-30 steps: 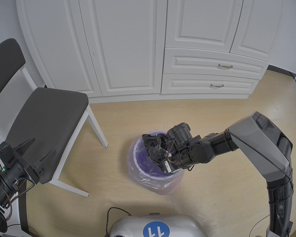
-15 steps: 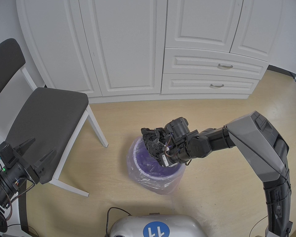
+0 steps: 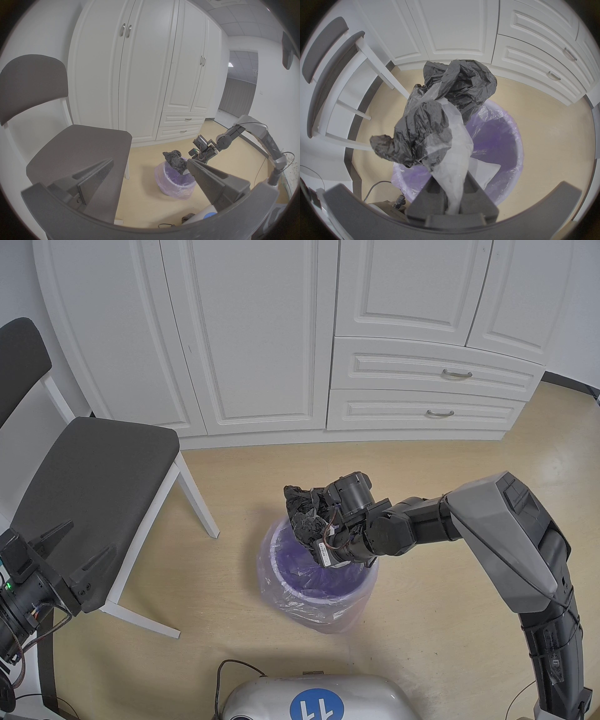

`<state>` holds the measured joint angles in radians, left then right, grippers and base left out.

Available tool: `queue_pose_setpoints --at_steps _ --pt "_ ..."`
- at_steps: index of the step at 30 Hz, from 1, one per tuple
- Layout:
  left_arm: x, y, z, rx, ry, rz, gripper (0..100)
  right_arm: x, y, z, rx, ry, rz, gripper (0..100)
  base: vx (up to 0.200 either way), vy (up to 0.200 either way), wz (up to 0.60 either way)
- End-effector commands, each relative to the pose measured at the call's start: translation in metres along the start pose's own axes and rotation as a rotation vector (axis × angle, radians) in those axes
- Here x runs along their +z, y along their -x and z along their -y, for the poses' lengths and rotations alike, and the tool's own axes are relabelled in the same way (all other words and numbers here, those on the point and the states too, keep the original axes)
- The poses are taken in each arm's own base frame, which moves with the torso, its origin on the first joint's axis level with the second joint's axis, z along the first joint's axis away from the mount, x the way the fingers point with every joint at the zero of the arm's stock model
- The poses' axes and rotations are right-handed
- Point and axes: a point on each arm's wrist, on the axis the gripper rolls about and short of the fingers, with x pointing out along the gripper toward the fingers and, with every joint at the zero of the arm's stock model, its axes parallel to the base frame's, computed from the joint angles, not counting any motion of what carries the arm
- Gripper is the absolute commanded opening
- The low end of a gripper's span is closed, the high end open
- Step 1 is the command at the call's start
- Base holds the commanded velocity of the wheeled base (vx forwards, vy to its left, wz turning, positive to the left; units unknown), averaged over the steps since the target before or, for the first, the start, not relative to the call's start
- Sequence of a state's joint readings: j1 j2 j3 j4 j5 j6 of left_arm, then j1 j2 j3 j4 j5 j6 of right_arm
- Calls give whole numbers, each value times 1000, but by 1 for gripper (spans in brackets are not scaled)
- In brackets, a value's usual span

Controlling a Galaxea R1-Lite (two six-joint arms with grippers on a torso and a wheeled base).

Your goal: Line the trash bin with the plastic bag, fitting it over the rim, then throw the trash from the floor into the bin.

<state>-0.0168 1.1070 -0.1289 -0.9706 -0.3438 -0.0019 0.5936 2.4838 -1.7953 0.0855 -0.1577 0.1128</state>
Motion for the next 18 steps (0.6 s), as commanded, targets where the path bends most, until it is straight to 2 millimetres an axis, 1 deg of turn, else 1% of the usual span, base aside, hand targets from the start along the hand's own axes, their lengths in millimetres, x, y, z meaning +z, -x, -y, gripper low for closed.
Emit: queue_pose_setpoints --at_steps 1,3,6,11,12,14,18 --pt "1 0 0 0 0 3 100 1 8 4 -10 16 -34 0 0 0 0" --pt "0 0 0 0 0 3 100 -1 14 6 -16 36 -90 0 0 0 0" --pt "0 0 0 -1 -1 3 100 -5 14 8 -23 41 -138 0 0 0 0" --pt "0 0 0 -1 0 3 100 -9 -1 5 -23 34 -145 0 0 0 0" --pt "0 0 0 -1 0 3 100 -9 -1 5 -23 34 -145 0 0 0 0" --pt "0 1 0 -1 -1 1 100 -5 -11 4 -23 21 -121 0 0 0 0" --pt "0 1 0 -1 0 0 100 5 -18 2 -29 -42 -73 0 0 0 0"
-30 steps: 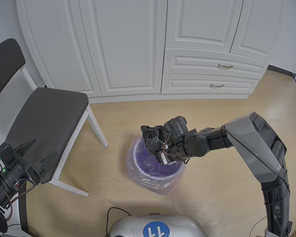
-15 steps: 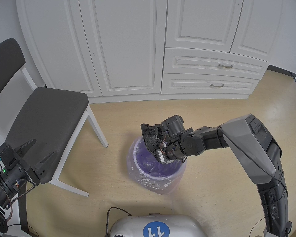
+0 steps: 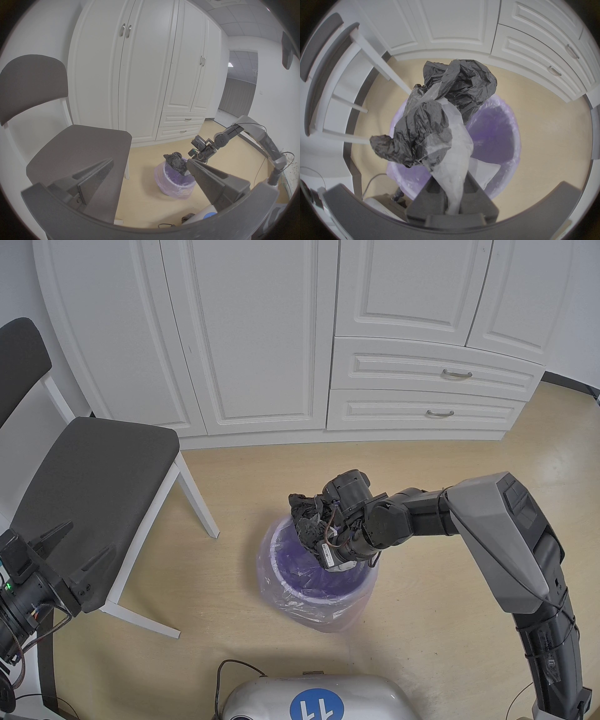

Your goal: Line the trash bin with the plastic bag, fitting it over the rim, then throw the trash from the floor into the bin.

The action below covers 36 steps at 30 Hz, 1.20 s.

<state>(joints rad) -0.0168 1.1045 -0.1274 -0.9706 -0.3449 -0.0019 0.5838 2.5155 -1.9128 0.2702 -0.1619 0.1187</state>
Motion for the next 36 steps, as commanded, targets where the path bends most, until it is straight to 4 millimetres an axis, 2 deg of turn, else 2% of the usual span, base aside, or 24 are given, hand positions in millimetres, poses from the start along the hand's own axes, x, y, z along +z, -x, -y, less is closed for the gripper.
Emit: queue_pose_setpoints --at_steps 1,6,13,17,29,36 --pt "0 0 0 0 0 0 100 1 -20 -3 -9 -56 15 0 0 0 0" --pt "0 0 0 0 1 0 100 -2 -21 -2 -17 -61 -2 0 0 0 0" --pt "0 0 0 1 0 3 100 6 18 3 -33 -49 -84 0 0 0 0" --pt "3 3 1 -2 -9 23 100 5 30 2 -36 -27 -133 0 0 0 0" --pt "6 4 1 -2 -11 35 100 -12 3 0 -40 34 -197 0 0 0 0" --pt "6 3 1 0 -11 38 100 -8 -8 -1 -25 -1 -116 0 0 0 0"
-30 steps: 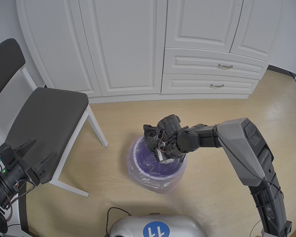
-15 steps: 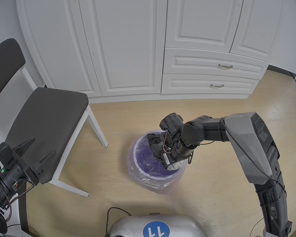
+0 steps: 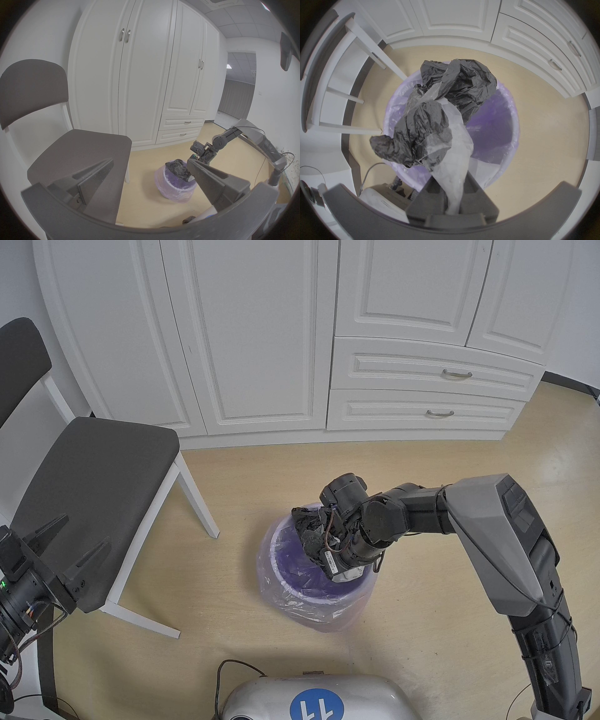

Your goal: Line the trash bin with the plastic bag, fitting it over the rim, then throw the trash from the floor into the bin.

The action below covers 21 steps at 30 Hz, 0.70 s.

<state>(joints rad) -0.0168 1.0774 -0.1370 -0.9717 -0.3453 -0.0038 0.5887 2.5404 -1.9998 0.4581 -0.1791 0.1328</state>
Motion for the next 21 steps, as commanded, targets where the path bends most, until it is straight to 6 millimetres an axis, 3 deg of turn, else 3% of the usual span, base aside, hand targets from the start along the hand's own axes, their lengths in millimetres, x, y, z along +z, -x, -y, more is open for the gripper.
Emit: queue_pose_setpoints --at_steps 1,9,13,21 --pt "0 0 0 0 0 2 100 -1 -10 0 9 -21 13 0 0 0 0" --pt "3 -1 -2 11 0 11 100 7 3 5 13 -102 45 0 0 0 0" --pt "3 0 -2 11 -3 12 100 1 14 10 -4 -84 -37 0 0 0 0" --pt "4 0 -1 11 -3 17 100 -4 -4 7 -4 -95 -45 0 0 0 0"
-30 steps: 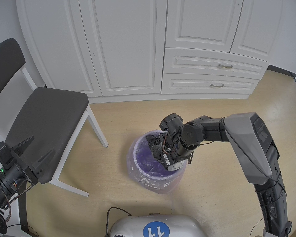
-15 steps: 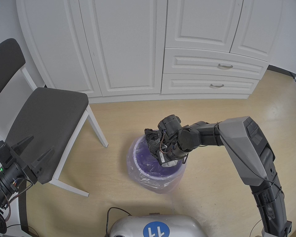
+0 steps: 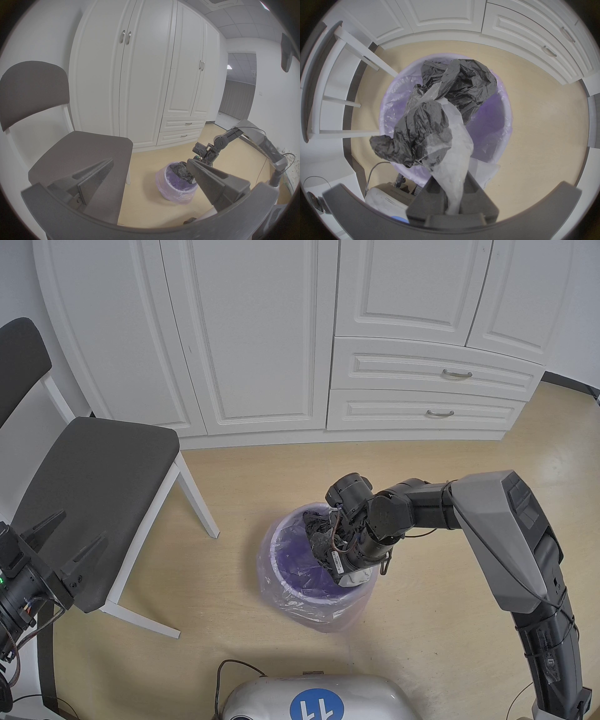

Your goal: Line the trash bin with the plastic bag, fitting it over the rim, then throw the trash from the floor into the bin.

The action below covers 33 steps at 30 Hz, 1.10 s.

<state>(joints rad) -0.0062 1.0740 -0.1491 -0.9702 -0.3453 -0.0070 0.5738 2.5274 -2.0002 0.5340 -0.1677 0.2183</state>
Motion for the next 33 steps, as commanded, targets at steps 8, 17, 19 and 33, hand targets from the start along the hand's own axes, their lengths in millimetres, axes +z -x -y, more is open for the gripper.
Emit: queue_pose_setpoints --at_steps 8,17,19,33 --pt "3 0 -2 15 7 9 100 2 -16 1 10 -43 44 0 0 0 0" --pt "4 -1 -3 18 21 12 100 5 -22 -1 24 -69 87 0 0 0 0" --pt "4 -1 -3 18 21 12 100 6 -21 -1 26 -70 95 0 0 0 0" --pt "4 0 -2 18 20 17 100 12 26 1 20 -39 68 0 0 0 0"
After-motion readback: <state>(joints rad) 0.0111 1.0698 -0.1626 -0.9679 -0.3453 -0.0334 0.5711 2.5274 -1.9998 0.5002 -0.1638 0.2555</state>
